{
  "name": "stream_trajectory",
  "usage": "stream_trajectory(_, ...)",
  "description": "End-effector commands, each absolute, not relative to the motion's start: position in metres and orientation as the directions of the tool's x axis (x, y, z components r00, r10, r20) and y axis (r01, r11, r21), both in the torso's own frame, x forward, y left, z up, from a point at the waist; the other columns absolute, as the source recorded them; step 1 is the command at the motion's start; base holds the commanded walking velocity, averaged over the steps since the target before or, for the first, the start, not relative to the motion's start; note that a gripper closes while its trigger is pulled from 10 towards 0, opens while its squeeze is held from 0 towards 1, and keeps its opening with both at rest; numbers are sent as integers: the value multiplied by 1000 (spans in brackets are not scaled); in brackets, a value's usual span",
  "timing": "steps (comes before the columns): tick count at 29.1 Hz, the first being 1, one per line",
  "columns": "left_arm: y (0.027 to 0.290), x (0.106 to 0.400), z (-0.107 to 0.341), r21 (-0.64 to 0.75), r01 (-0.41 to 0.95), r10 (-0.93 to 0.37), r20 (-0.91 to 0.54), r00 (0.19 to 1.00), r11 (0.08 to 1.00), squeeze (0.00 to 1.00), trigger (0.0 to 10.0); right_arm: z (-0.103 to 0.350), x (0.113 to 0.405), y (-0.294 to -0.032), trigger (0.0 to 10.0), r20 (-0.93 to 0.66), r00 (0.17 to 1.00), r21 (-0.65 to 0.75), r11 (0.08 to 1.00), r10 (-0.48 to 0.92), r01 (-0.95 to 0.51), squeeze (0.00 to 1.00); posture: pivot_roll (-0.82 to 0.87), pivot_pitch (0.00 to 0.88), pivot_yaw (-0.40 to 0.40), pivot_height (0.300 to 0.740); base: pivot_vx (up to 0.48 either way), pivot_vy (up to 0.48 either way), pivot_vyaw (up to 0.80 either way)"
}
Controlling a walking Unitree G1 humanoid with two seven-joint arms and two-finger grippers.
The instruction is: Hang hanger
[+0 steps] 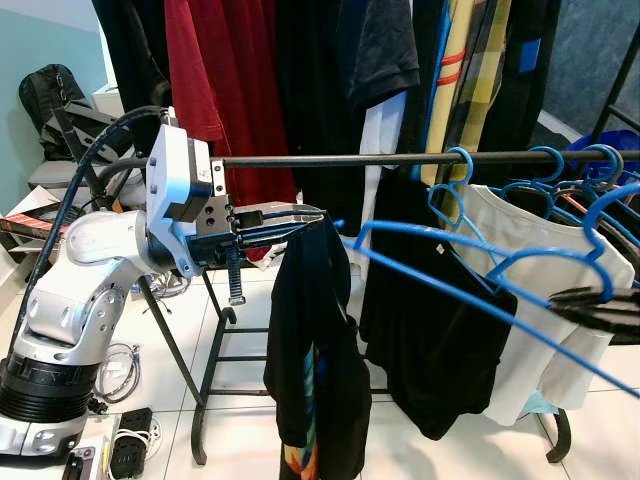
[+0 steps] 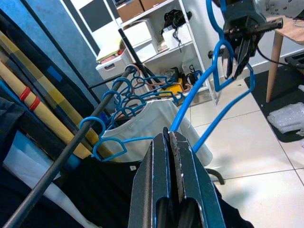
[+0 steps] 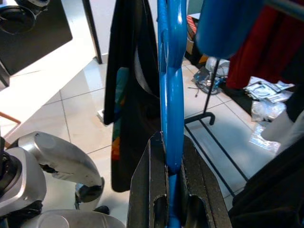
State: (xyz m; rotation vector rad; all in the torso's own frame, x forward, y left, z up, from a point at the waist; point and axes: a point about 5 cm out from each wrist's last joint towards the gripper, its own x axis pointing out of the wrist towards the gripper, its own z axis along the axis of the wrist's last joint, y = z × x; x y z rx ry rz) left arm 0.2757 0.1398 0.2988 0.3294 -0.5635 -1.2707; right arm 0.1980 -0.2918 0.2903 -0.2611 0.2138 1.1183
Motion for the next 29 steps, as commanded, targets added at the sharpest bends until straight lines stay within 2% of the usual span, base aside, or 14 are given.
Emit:
stream_trajectory(1, 139, 275, 302, 542, 793, -957, 224, 184, 279, 0, 10000, 294, 197, -287, 10000, -284, 399, -110, 384, 872, -917, 0, -127, 0, 60, 740, 0, 0, 0)
stream_trajectory(16, 149, 283, 296, 540, 785, -952, 186, 242, 304, 0, 10000, 317, 181, -295, 10000, -199, 404, -157, 378, 893, -912, 0, -135, 0, 66, 740, 0, 0, 0)
stream_trajectory(19, 149, 285, 294, 537, 783, -949, 187, 252, 314, 0, 10000, 308, 180, -291, 10000, -237, 382, -127, 361, 893, -924, 0, -138, 0, 68, 740, 0, 0, 0)
stream_trajectory(29, 148, 285, 296, 541, 780, -949, 196, 248, 316, 0, 10000, 295, 181, -293, 10000, -317, 393, -81, 388, 863, -918, 0, -137, 0, 65, 740, 0, 0, 0)
